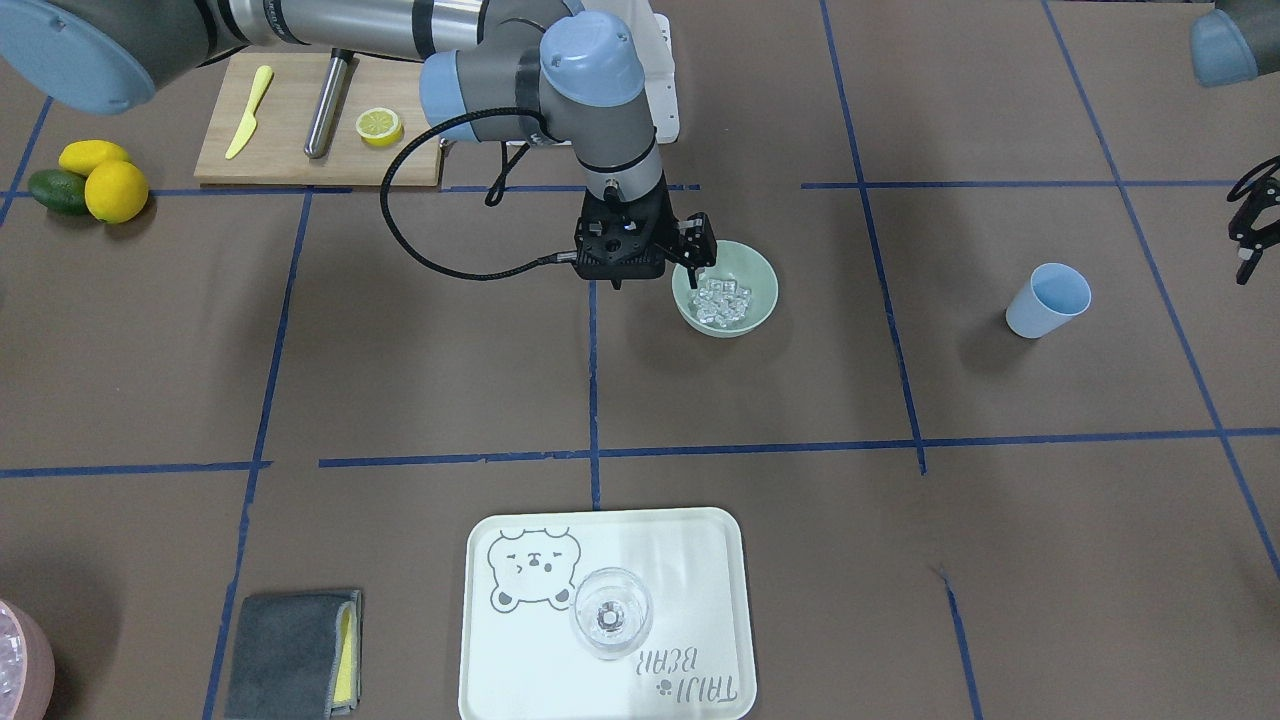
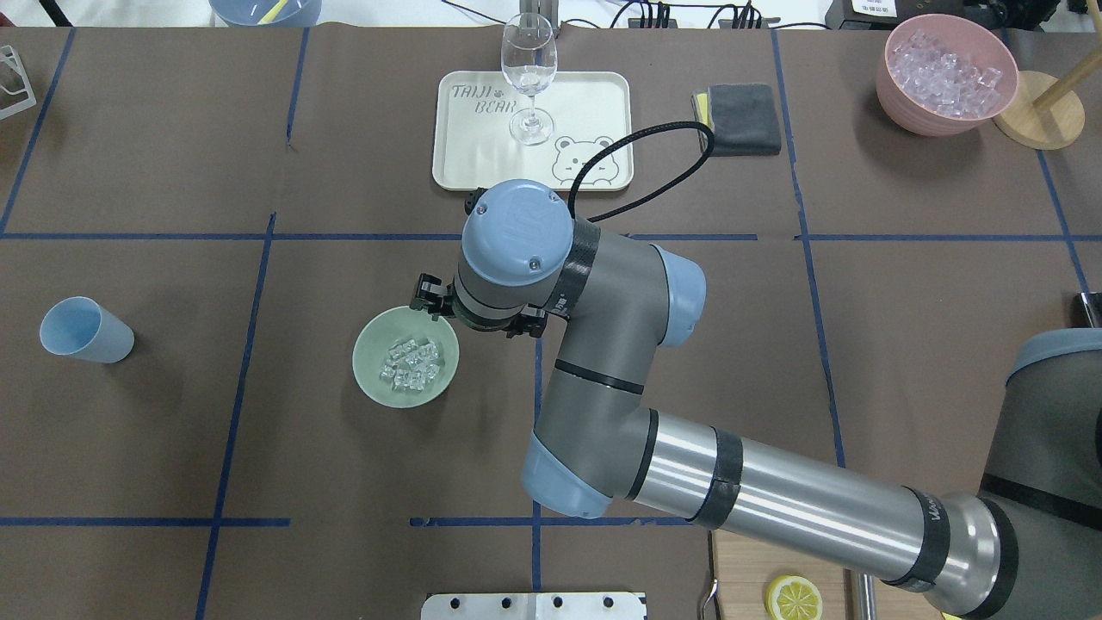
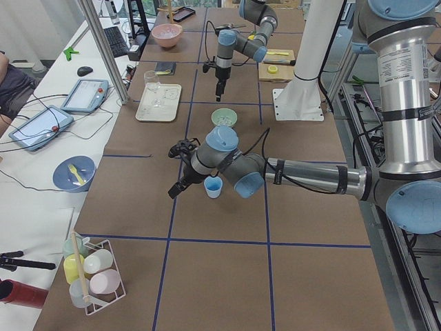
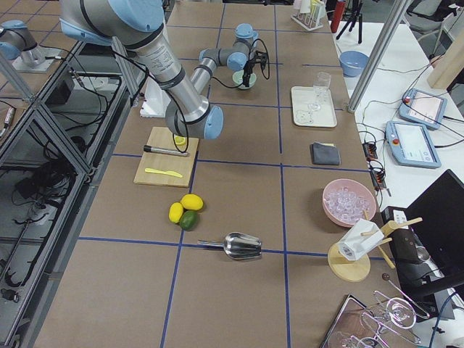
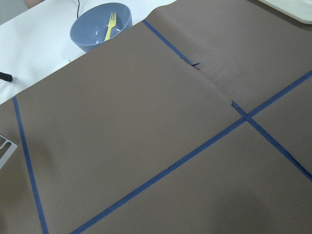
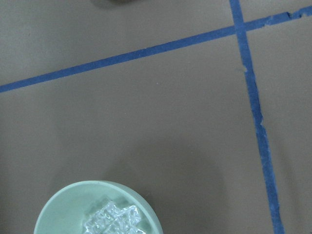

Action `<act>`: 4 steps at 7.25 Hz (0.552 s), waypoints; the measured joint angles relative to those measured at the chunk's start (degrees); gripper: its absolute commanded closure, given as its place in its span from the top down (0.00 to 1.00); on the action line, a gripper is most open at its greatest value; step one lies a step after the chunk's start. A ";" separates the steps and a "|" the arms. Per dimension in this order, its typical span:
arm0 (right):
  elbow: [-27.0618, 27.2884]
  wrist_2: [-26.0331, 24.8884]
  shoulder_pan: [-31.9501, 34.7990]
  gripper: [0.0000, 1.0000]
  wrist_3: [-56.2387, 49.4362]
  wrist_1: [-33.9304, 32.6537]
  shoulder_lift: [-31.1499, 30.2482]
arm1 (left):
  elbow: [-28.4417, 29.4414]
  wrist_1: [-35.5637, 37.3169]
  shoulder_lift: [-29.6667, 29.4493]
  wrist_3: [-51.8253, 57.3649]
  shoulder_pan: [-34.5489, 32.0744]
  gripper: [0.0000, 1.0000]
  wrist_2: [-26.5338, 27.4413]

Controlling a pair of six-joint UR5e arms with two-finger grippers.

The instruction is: Pour ice into bowl

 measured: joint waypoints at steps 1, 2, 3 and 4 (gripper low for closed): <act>-1.61 -0.36 -0.45 1.00 -0.13 0.02 0.70 | 0.87 0.60 -0.15 0.22 -0.45 1.00 -0.40; -2.86 -0.75 -1.29 1.00 -0.30 0.03 1.00 | 2.00 0.93 -0.26 0.47 -0.60 1.00 -0.25; -3.82 -0.97 -2.18 1.00 -0.43 0.03 1.10 | 3.01 1.13 -0.30 0.61 -0.66 1.00 -0.15; -4.74 -1.10 -2.95 1.00 -0.48 0.06 1.16 | 3.44 1.22 -0.28 0.60 -0.70 1.00 -0.19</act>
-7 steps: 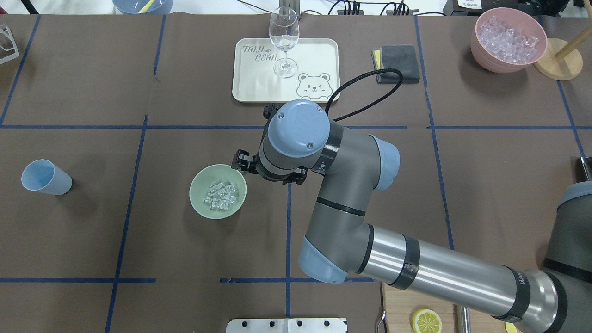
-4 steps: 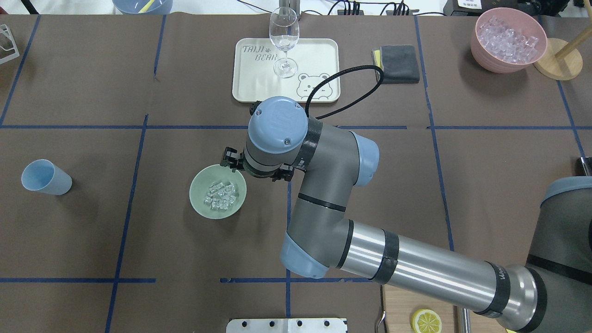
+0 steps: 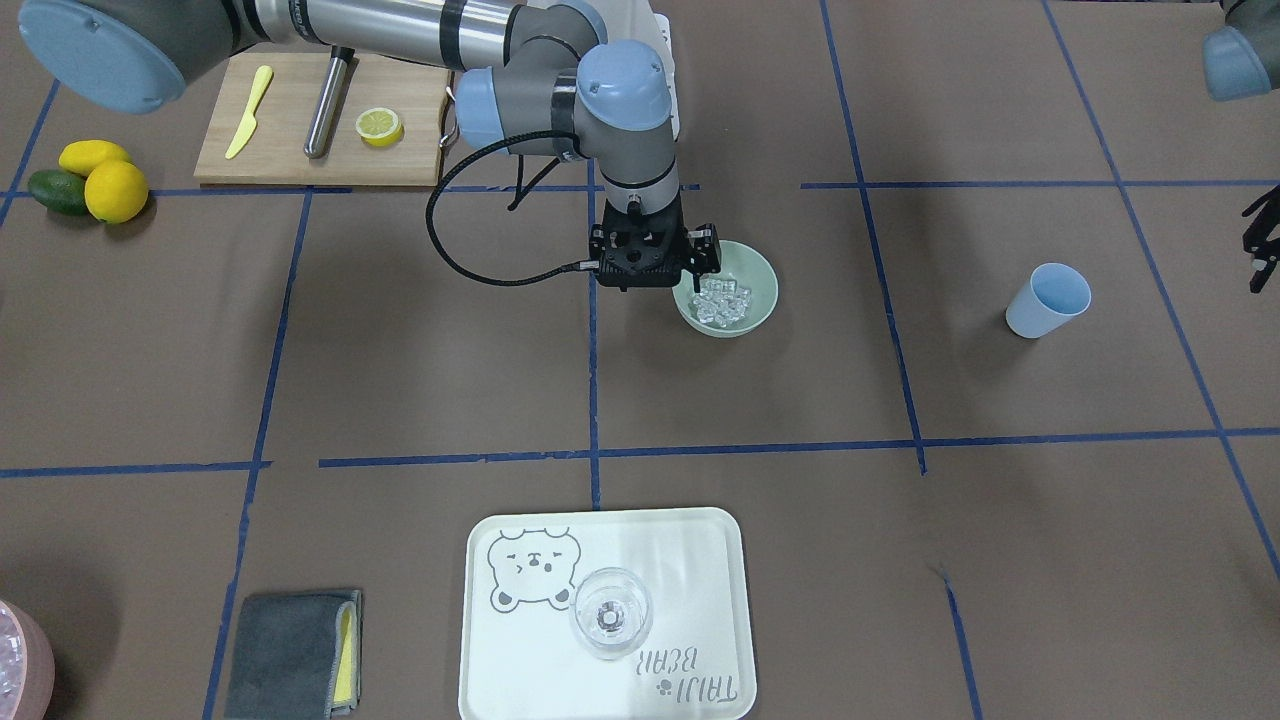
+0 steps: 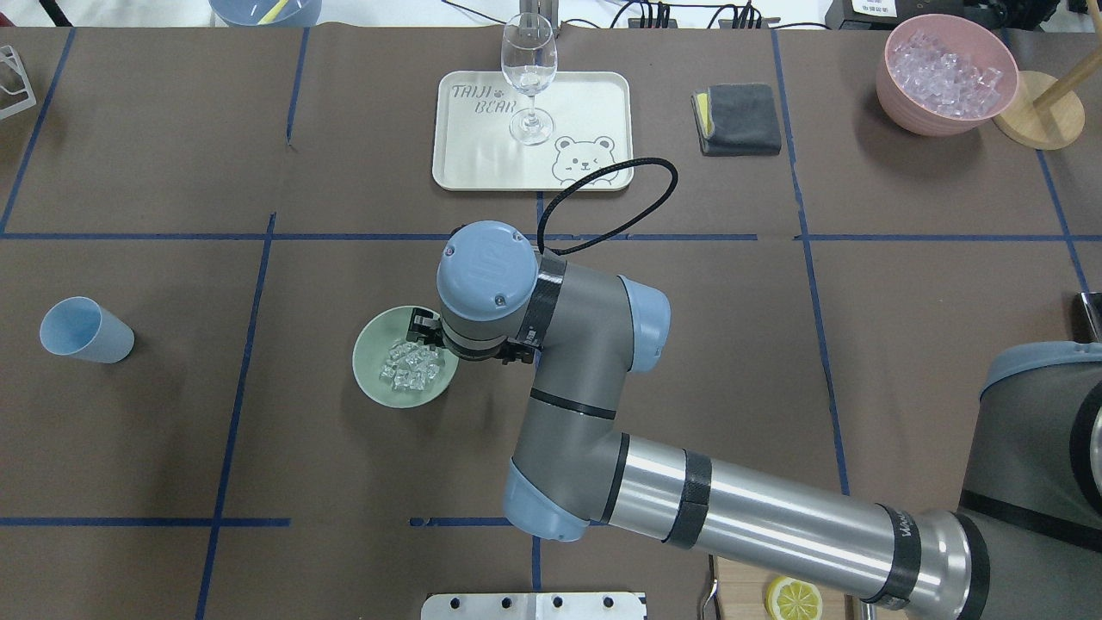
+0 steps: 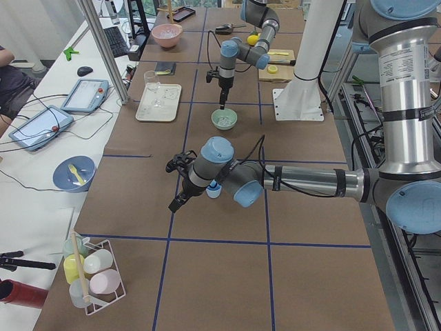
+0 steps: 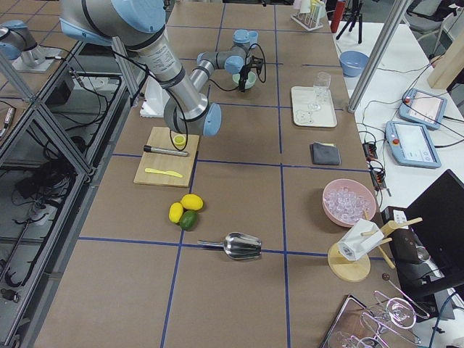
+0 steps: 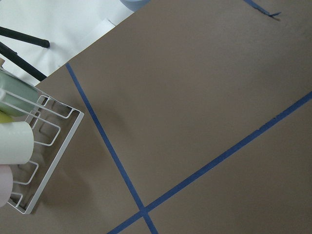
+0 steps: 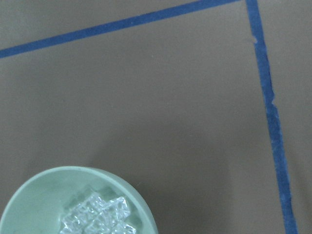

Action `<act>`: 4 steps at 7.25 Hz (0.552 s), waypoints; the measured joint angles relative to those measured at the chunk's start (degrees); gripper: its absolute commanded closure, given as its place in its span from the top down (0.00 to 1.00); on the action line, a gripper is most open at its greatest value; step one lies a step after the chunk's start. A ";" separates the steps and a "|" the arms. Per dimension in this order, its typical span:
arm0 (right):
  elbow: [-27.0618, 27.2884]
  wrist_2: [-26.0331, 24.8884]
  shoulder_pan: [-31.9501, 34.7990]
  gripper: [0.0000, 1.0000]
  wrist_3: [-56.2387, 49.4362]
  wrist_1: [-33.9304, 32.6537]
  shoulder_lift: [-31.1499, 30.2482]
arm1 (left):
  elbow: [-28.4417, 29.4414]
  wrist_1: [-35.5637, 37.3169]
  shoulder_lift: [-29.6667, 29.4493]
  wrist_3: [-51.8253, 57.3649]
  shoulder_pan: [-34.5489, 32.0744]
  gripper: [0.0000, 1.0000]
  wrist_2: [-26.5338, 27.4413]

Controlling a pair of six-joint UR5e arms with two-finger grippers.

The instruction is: Pour ice into bowl

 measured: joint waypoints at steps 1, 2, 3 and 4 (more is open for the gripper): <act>-0.66 -0.05 -0.55 1.00 -0.05 0.16 0.04 | 0.17 0.06 0.04 -0.14 -0.03 1.00 -0.10; -1.10 -0.06 -0.85 0.94 -0.11 0.58 0.07 | 0.25 0.09 0.09 -0.20 -0.03 1.00 -0.14; -1.31 -0.07 -1.02 0.72 -0.19 1.04 0.08 | 0.27 0.10 0.16 -0.23 -0.04 1.00 -0.16; -1.38 -0.07 -1.08 0.53 -0.25 1.32 0.11 | 0.27 0.11 0.21 -0.24 -0.04 1.00 -0.17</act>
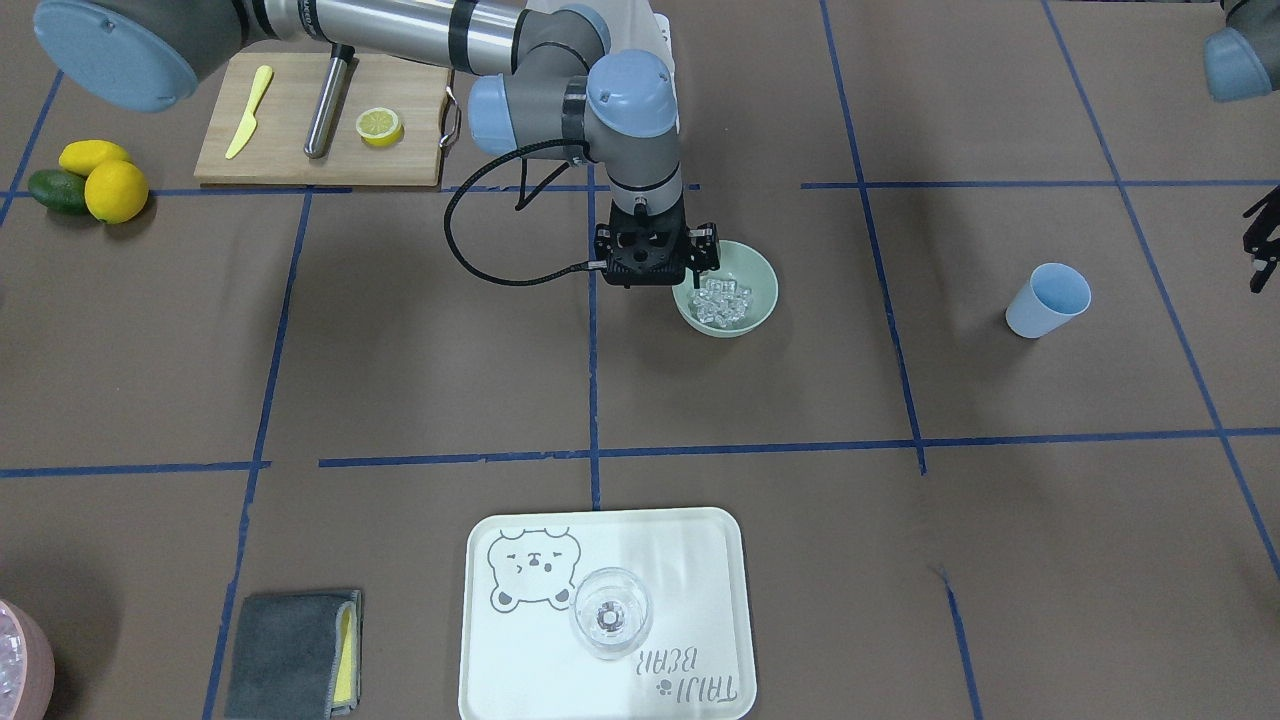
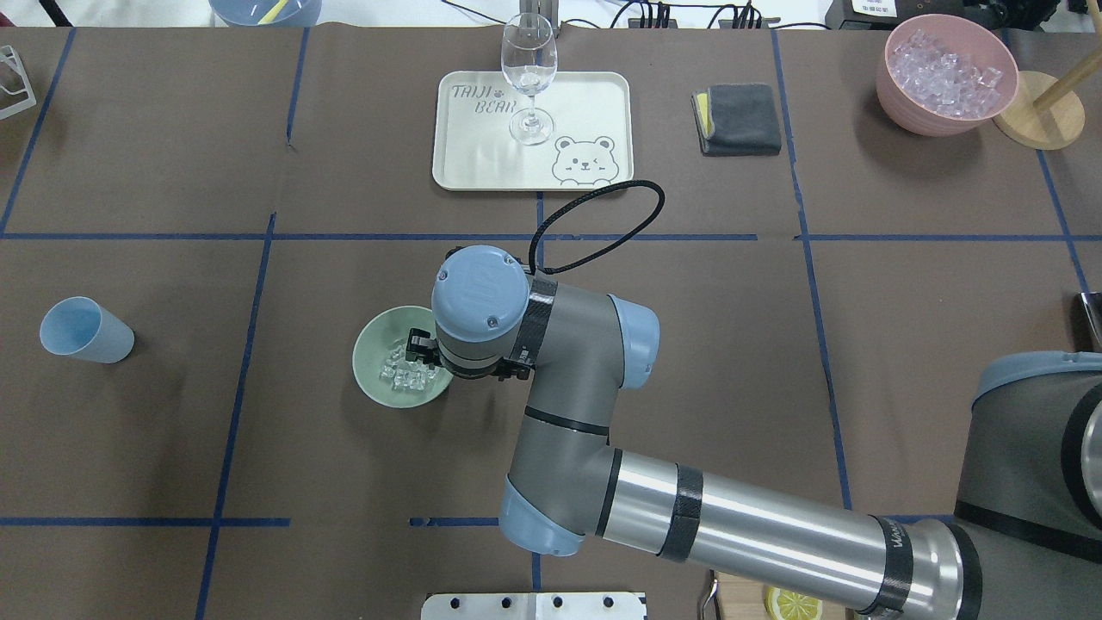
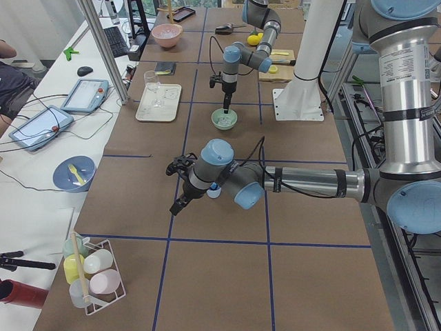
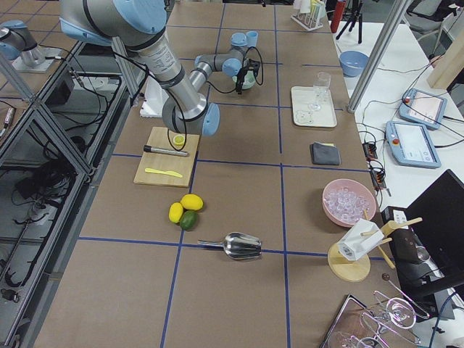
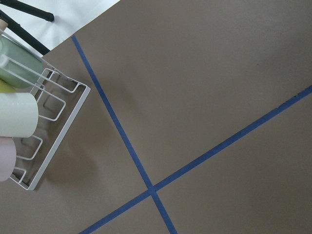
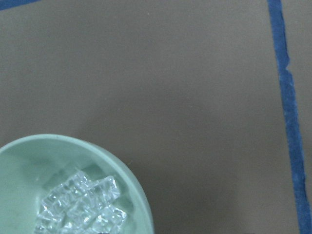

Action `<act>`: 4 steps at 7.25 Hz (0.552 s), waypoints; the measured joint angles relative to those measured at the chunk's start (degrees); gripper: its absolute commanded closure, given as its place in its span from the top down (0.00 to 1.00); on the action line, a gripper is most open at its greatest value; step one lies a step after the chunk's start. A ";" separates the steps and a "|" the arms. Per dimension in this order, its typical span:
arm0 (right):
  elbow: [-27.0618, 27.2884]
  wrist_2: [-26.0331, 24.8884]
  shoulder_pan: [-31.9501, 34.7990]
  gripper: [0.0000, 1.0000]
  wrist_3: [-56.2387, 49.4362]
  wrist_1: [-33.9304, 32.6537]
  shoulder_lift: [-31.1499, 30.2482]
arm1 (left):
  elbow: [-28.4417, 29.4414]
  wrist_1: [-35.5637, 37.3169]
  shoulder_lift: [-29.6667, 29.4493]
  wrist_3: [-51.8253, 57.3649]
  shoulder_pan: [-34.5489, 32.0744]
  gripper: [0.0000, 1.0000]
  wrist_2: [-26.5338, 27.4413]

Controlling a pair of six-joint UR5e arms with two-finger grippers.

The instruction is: Pour ice into bowl

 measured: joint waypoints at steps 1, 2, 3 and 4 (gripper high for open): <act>-0.08 -0.04 -0.02 0.28 -0.01 0.38 0.01 | 0.06 0.00 0.02 0.00 0.00 1.00 0.00; -0.18 -0.12 -0.04 0.07 0.01 0.87 0.00 | 0.16 0.00 0.04 -0.01 0.00 1.00 0.00; -0.28 -0.15 -0.05 0.00 0.03 1.19 0.00 | 0.21 0.00 0.04 -0.01 0.00 1.00 0.00; -0.34 -0.17 -0.05 0.00 0.02 1.32 0.03 | 0.26 0.00 0.04 0.00 0.00 1.00 0.00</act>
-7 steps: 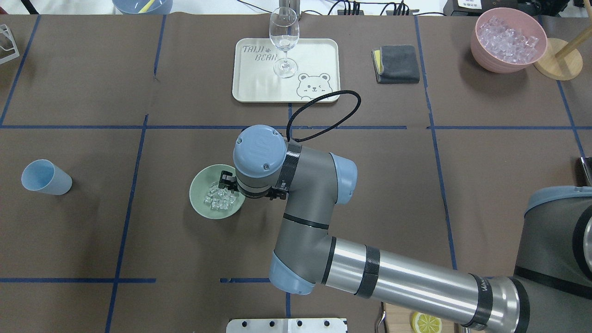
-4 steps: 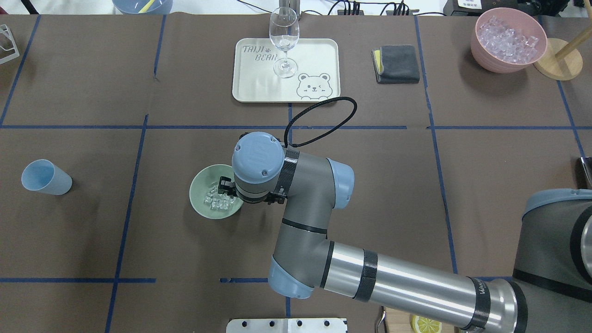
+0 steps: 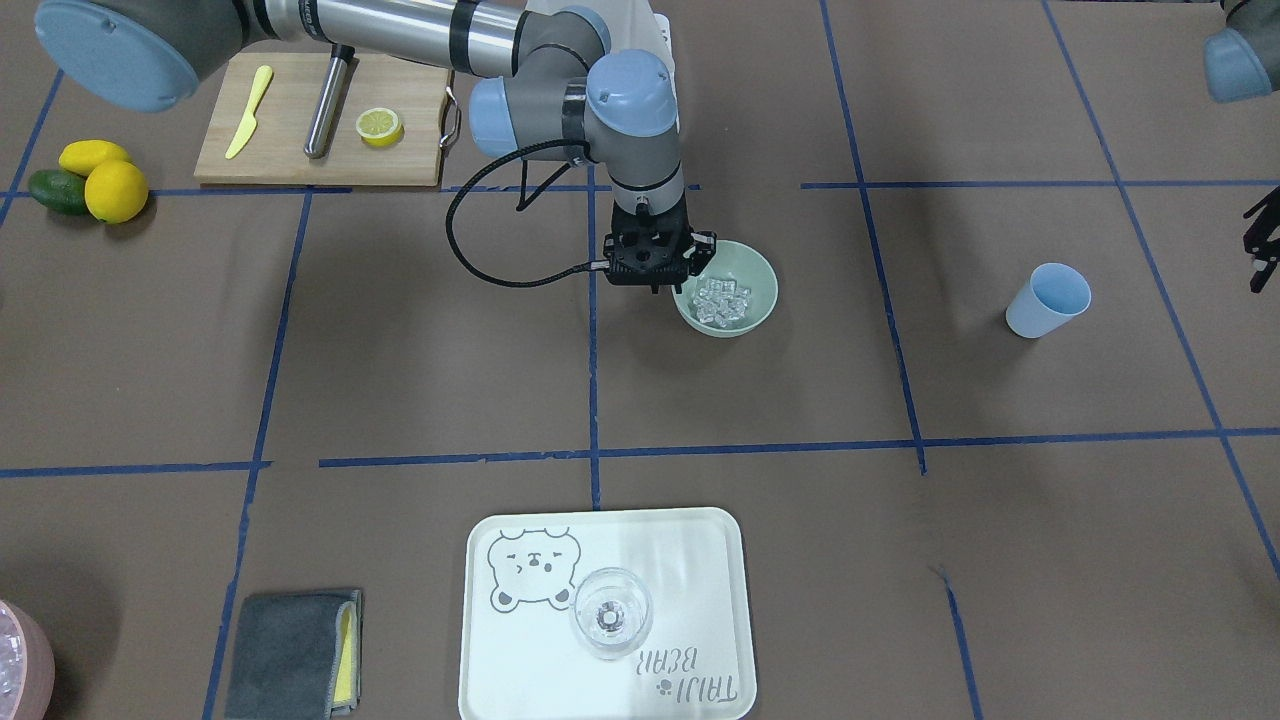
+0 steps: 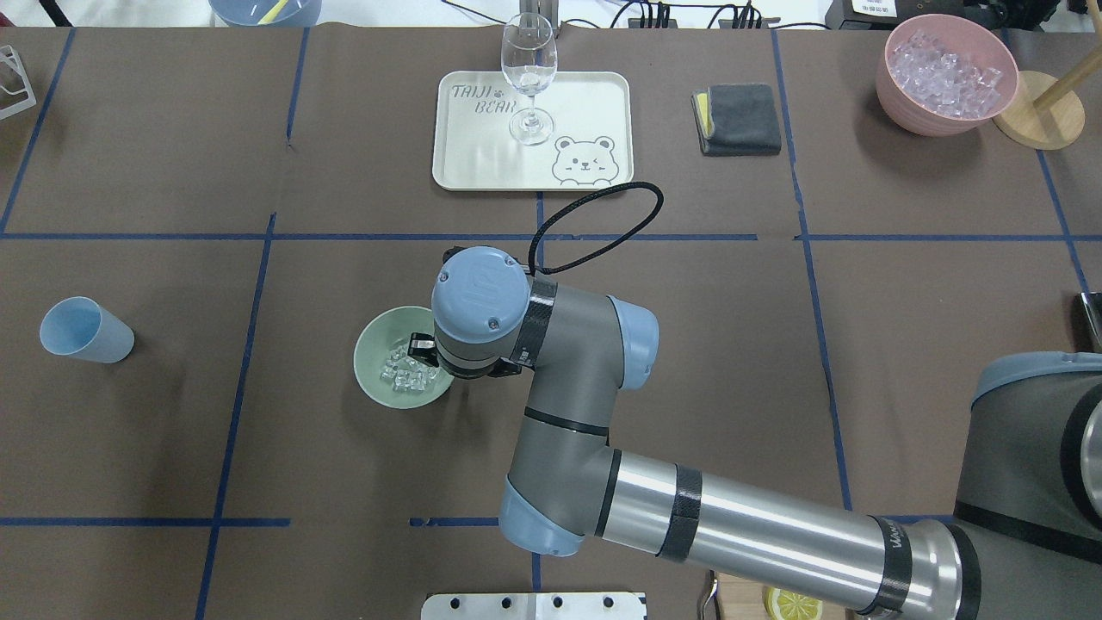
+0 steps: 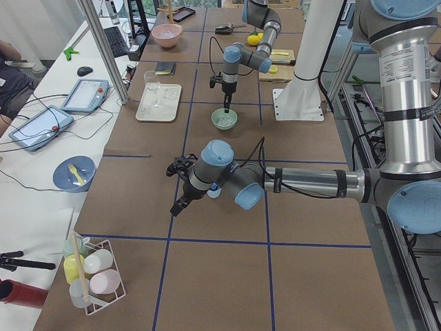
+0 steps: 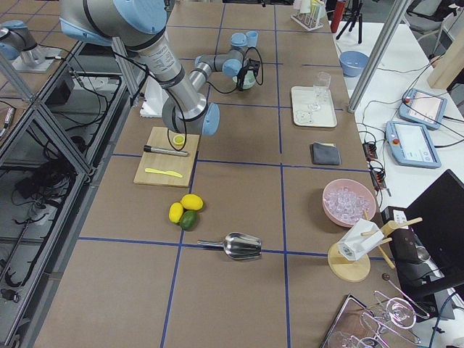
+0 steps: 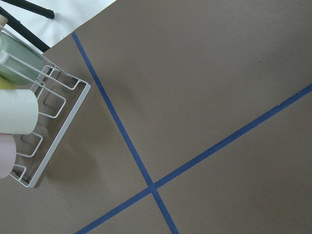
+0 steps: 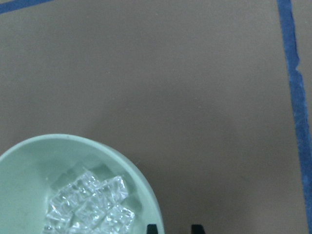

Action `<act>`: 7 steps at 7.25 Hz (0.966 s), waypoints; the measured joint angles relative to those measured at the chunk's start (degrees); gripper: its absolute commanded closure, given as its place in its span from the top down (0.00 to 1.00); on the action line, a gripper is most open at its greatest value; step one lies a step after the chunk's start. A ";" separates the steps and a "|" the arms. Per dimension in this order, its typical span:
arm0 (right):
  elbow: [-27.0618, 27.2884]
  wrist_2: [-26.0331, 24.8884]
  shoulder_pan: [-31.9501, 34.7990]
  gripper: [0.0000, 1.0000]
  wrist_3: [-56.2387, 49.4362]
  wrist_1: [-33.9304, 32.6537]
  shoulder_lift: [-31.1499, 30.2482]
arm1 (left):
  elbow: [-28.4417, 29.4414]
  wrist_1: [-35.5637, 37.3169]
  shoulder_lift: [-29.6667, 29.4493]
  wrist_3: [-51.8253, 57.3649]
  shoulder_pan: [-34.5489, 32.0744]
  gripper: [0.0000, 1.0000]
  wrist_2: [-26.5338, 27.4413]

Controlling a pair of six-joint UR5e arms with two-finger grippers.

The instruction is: Pour ice into bowl

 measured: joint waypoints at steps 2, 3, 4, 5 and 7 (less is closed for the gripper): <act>-0.04 -0.01 0.01 0.00 -0.18 1.02 -0.02 | 0.06 -0.04 -0.01 0.00 0.00 1.00 0.00; 0.16 0.01 0.10 0.00 -0.20 1.78 -0.03 | 0.07 -0.03 -0.05 0.00 0.00 1.00 -0.02; 0.56 0.16 0.37 0.00 -0.13 3.27 -0.02 | 0.06 -0.01 -0.07 0.00 0.00 1.00 -0.06; 1.33 0.44 0.92 0.00 0.01 4.93 -0.08 | -0.07 0.24 -0.11 -0.02 0.00 1.00 -0.08; 6.55 1.38 2.59 0.00 0.06 3.60 -1.43 | -1.38 5.38 -0.64 -0.14 -0.29 1.00 -0.28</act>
